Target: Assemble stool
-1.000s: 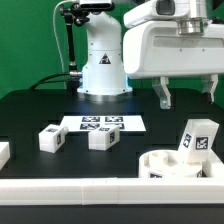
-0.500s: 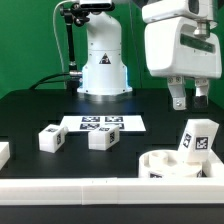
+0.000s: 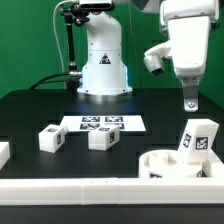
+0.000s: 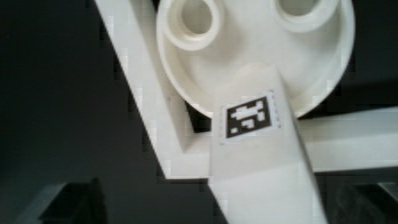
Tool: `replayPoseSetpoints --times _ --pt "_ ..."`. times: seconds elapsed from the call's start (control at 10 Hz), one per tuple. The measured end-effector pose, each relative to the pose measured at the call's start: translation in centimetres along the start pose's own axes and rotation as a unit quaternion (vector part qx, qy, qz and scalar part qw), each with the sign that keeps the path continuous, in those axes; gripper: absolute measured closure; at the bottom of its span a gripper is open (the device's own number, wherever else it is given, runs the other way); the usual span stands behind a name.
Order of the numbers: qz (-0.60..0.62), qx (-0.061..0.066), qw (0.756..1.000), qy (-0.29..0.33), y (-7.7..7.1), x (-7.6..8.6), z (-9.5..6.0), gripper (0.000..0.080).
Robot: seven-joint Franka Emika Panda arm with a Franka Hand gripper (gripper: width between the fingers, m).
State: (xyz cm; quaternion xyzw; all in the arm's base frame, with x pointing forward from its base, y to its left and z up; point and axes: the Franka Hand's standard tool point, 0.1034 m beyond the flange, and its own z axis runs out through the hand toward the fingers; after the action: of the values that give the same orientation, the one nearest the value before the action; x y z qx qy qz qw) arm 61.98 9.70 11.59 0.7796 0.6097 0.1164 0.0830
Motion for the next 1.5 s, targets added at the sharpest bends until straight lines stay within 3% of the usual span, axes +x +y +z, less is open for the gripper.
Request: replayPoseSetpoints --times 0.8,1.2,1.4,1.5 --pt "-0.080 0.023 0.996 -0.009 -1.7 0.7 2.3 0.0151" --pt "-0.070 0.026 0.997 -0.008 -2.3 1.2 3.3 0.0151" --pt "-0.069 0.029 0.997 -0.009 -2.5 1.0 3.6 0.0391" --pt "-0.068 0.029 0.997 -0.009 -2.4 1.0 3.6 0.0391"
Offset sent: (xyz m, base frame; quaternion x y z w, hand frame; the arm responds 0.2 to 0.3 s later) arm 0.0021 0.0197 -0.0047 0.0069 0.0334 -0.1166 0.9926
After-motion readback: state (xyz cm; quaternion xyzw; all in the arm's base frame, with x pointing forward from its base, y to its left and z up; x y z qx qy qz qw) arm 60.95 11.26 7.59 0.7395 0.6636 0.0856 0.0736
